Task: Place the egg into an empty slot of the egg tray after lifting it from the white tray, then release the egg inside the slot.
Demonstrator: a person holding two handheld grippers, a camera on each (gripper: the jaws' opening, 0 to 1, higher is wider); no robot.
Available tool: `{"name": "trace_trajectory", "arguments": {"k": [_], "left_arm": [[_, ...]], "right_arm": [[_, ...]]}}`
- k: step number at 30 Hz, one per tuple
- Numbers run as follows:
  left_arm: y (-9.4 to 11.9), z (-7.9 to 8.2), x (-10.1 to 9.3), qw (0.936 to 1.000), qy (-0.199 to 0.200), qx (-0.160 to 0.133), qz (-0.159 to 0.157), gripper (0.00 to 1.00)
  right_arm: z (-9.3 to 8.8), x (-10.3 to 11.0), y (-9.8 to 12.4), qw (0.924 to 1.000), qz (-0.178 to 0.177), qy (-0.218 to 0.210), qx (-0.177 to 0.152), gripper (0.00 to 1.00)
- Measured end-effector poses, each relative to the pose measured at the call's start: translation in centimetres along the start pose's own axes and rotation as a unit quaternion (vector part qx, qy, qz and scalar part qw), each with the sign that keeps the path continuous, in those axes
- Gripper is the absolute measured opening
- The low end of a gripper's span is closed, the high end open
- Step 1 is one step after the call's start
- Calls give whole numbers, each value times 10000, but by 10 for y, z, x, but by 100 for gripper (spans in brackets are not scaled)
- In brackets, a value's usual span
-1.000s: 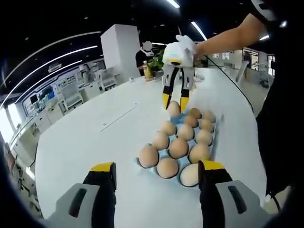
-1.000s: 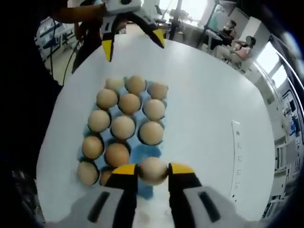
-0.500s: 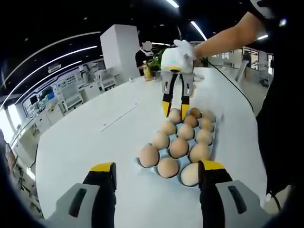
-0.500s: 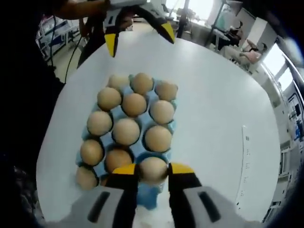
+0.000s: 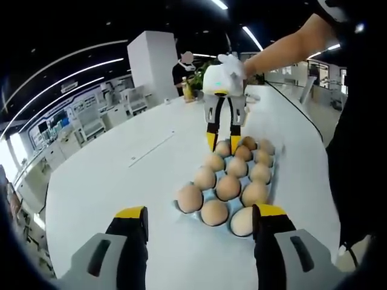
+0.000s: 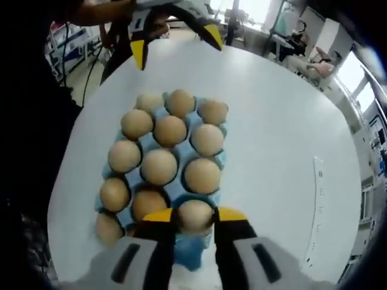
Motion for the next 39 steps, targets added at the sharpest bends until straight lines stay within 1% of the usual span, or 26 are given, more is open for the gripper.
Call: {"name": "trace_trajectory", "arguments": {"k": [1,6,12,14,15,16,17,20,25,26,28,32,36,39], "left_arm": [[0,0,0,10000,-1,-2,3,71],[0,1,0,10000,-25,1,9,71],[0,0,0,10000,-27,32,12,71],[1,0,-1,9999,-80,75,-9,70],[0,0,-1,9999,-80,69,-11,70],[0,0,-1,10000,-59,54,-12,70],[0,1,-1,10000,-42,39,-5,70],[0,1,-1,10000,-59,46,1,70],[-1,3,-2,10000,-59,37,-27,70],[-2,3,-3,10000,-54,33,-32,70],[-2,4,-2,10000,-69,26,-34,70],[-3,5,-3,10000,-83,25,-46,70],[-5,7,-3,9999,-92,10,-64,70],[-6,8,-4,9999,-101,7,-70,70]], "right_arm": [[-1,1,0,10000,28,-80,-15,25],[-2,1,-2,9999,51,-126,-91,25],[-3,0,-1,9992,74,-320,-215,26],[-6,0,-1,9996,34,-238,-159,26],[-1,-3,-3,9996,36,-26,-290,26],[-4,0,-1,9996,31,-187,-190,26],[-4,-1,0,9995,-16,-231,-216,26],[-4,1,2,9994,-16,-248,-259,26],[-5,1,14,9988,-144,-318,-336,26],[-6,3,18,9982,-160,-452,-364,26],[-9,3,22,9982,-205,-415,-374,25],[-17,5,32,9969,-353,-541,-448,25],[-28,4,42,9953,-519,-679,-453,25],[-39,5,49,9944,-614,-772,-389,24]]}}
Point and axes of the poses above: the point that each gripper's makers call its tool centre point, and the gripper's own axes: y roughly backward along the fingers, x roughly to its left, z roughly out of its top, the point moved 1 cm from there along y, roughly backward along the fingers, and after that the axes turned 14 degrees about -x, right-handed, at the moved point
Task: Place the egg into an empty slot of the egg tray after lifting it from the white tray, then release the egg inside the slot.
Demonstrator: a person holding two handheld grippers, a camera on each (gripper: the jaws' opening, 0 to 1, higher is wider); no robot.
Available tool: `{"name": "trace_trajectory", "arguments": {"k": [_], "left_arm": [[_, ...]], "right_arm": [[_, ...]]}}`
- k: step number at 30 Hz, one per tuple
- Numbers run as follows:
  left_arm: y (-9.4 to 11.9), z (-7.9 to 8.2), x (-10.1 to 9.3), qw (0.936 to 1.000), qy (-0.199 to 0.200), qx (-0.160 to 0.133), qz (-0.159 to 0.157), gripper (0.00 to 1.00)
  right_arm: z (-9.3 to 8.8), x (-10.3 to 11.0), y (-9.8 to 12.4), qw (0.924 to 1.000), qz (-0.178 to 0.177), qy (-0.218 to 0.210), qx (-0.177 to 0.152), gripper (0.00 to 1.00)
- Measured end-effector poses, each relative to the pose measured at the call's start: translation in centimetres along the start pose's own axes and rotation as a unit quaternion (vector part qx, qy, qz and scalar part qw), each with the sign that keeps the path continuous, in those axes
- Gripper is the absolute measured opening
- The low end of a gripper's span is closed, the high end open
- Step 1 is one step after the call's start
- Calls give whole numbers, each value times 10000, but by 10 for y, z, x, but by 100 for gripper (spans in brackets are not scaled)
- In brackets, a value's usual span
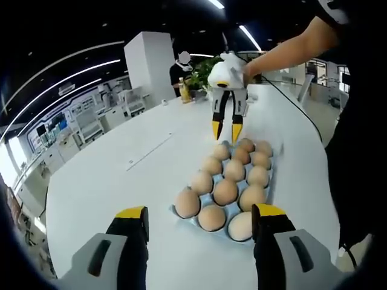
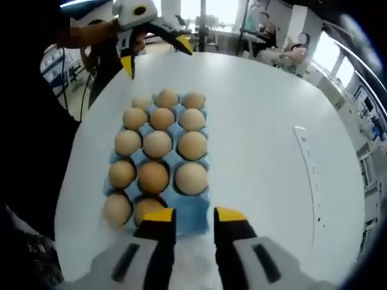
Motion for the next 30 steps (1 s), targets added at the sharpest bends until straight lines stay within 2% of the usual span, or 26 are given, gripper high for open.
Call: {"name": "trace_trajectory", "arguments": {"k": [8,13,20,23,30], "left_arm": [[-1,1,-2,10000,-24,12,-16,70],[-2,3,-3,10000,-35,2,-35,70],[-3,3,-3,10000,-37,11,-42,70],[-2,1,-3,10000,-44,48,-48,70],[1,-2,-2,9999,-29,95,-30,70]], "right_arm": [[-28,4,21,9995,-162,-229,171,24],[-37,4,34,9988,-300,-348,139,24],[-64,6,53,9968,-486,-540,339,23],[-83,9,65,9951,-525,-590,589,23],[-106,14,89,9924,-649,-679,795,23]]}}
Point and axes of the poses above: the point that each gripper's makers call its tool centre point, and the gripper's own axes: y roughly backward along the fingers, x roughly to its left, z roughly out of its top, the point moved 1 cm from there along y, roughly backward along the fingers, and after that the axes turned 14 degrees about -x, right-handed, at the moved point
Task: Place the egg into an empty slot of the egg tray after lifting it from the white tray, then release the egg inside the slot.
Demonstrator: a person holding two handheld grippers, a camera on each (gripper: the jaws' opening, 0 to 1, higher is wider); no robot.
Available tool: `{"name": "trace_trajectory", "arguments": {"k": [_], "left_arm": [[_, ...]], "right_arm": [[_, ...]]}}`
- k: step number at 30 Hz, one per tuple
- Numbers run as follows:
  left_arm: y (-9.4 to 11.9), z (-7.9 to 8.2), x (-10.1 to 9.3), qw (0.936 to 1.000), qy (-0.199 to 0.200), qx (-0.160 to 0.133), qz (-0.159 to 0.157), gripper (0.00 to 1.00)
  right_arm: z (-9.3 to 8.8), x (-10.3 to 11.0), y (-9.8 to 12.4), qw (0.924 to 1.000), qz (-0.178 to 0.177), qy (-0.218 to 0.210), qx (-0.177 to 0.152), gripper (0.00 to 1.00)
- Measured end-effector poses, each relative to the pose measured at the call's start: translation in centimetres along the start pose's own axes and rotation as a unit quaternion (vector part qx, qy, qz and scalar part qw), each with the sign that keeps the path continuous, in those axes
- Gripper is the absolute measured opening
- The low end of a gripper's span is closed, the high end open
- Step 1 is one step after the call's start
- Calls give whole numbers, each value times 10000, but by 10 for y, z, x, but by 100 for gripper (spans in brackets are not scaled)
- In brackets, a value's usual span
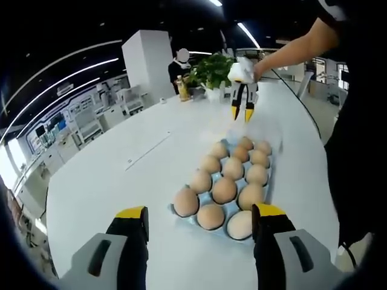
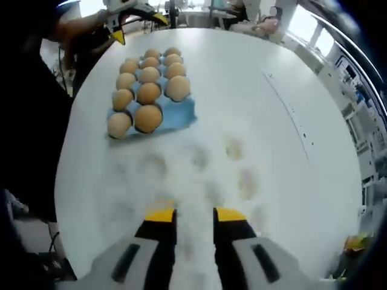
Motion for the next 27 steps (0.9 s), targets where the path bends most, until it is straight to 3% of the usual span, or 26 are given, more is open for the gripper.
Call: {"name": "trace_trajectory", "arguments": {"k": [8,15,27], "left_arm": [[-3,3,-2,10000,-8,-3,-33,70],[-3,2,-2,10000,-8,37,-26,70],[-1,1,-2,10000,9,84,15,70]], "right_arm": [[-26,-9,20,9995,-246,-88,203,24],[-38,-17,35,9980,-516,-344,131,25],[-60,-33,55,9950,-890,-324,307,26]]}}
Point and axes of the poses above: the point that each gripper's makers call its tool centre point, and the gripper's own axes: y roughly backward along the fingers, x roughly to its left, z roughly out of its top, the point moved 1 cm from there along y, roughly backward along the fingers, and after that the axes turned 14 degrees about -x, right-handed, at the moved point
